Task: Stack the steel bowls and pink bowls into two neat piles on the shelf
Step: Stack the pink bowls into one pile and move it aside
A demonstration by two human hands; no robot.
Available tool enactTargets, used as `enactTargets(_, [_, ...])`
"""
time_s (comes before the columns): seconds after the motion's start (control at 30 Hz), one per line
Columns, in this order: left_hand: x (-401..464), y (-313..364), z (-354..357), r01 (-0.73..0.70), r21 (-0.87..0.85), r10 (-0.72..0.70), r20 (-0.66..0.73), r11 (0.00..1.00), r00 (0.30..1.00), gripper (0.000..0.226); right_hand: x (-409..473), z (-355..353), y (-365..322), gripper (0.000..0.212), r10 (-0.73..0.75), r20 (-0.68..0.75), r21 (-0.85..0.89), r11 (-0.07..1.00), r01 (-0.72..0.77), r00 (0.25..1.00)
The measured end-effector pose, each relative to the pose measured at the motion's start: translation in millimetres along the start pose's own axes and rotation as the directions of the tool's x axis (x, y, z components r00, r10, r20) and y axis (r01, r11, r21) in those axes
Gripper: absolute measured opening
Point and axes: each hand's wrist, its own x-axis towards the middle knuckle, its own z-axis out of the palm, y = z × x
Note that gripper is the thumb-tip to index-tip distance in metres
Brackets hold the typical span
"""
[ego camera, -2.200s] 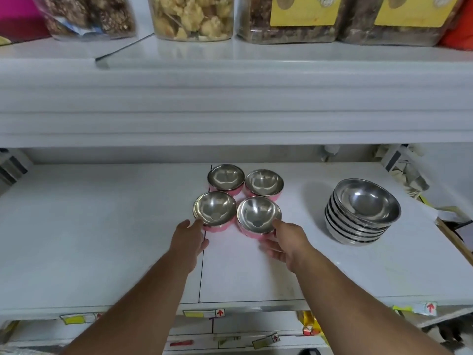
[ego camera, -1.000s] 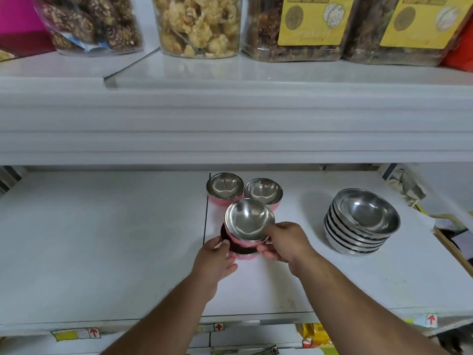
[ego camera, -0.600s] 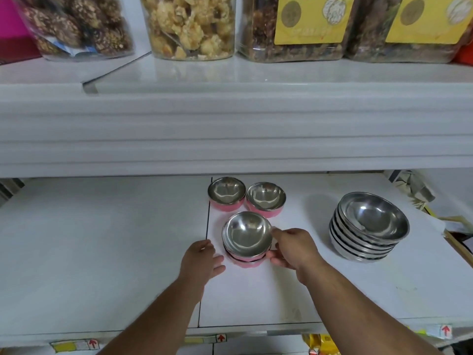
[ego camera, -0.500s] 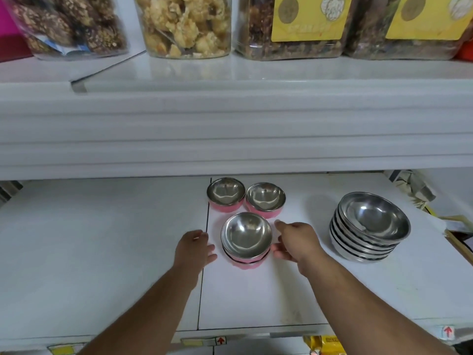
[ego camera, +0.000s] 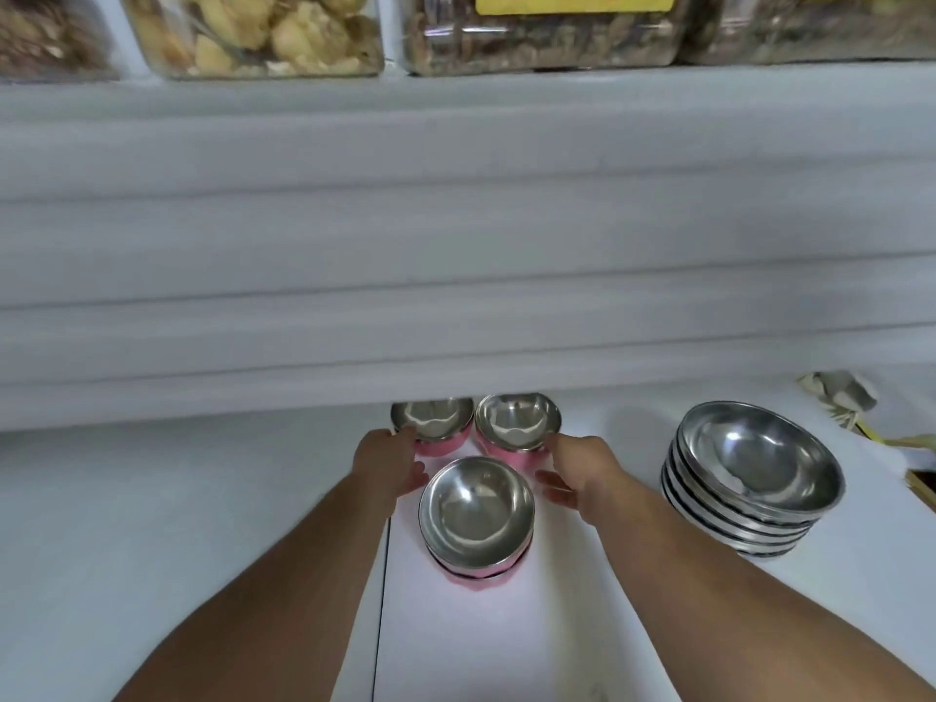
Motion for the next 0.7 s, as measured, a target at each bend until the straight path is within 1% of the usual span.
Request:
enactTargets(0.13, [9.6,-2.4,4.1,0.016,-0.015,-0.016,-0.005,1.000,1.000,0.012,13.8,10.6,2.1,0.022,0.030,0.017,-0.006,1.000,-0.030,0.999])
enactTargets(0.23, [12.1,-4.5,5.0,0.006,-0.042,-0.006,-0.001,0.999,1.000,0.012,16.8,14.9,3.0,0.023,0.033,0.019,0.004,0.999,-0.033,0.999])
enactTargets(0.37, [9.8,-1.1,-5.1,-0.039,-0.068,0.037,-0.030,0.997,0.999,0.012,13.9,15.3,2.0,0.020,0.023,0.035,0.044,0.999,-0.024,0.999])
enactTargets(0.57, [-20.7,9.4,-31.5,-0.092,-0.067,0.093,0.010,0.994,0.996,0.015,-7.0,2.2,-2.3,0.028,-0.014,0.014,0.096,0.995,0.012,1.000])
enactTargets(0.7, [-55.6,17.0,-42.9,-0.082,-0.081,0.086,0.050,0.993,0.995,0.020,-27.1,-10.8,-7.4,0.024,-0.051,-0.003,0.165,0.985,0.051,0.999])
